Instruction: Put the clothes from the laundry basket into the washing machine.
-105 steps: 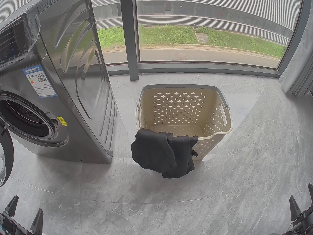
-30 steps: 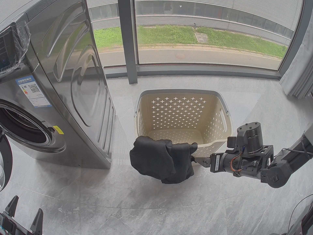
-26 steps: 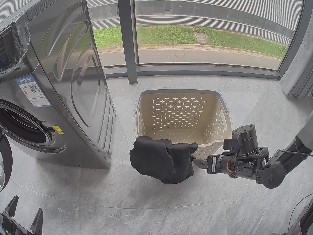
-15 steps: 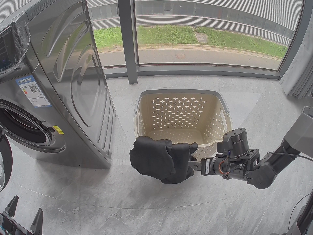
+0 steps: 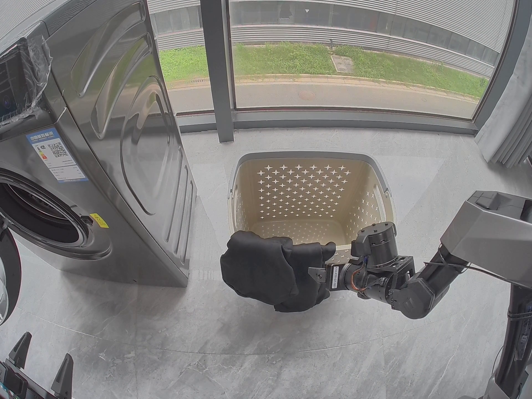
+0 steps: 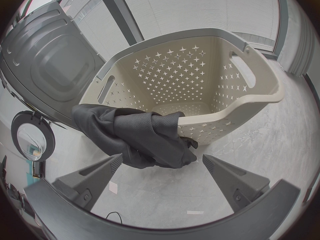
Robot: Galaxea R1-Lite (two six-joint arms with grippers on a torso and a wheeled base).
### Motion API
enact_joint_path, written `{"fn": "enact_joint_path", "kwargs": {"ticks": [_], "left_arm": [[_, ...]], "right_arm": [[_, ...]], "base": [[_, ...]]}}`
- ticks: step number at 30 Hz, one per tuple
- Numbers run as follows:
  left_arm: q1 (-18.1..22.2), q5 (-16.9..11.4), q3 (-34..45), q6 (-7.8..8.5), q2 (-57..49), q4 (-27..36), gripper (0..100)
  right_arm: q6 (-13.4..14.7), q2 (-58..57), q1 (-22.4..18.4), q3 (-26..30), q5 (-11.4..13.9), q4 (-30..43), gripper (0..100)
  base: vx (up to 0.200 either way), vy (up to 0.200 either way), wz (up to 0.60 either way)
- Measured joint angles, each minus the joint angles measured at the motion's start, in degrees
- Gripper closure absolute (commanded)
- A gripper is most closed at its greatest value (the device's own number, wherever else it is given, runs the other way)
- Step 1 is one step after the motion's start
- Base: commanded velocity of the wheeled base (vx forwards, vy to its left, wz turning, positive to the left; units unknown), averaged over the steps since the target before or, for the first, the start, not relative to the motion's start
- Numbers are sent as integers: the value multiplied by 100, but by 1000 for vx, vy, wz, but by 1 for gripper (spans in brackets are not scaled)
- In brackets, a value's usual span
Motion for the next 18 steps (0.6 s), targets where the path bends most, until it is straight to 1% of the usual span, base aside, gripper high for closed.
{"fn": "enact_joint_path", "kwargs": {"ticks": [10, 18], "left_arm": [[0, 2, 0, -29, 0, 0, 0], [0, 0, 0, -38, 0, 0, 0]], "right_arm": [[-274, 542, -28, -560, 2, -49, 0], [-318, 861, -26, -929, 9, -191, 0]], "base": [[0, 0, 0], [0, 0, 0]]}}
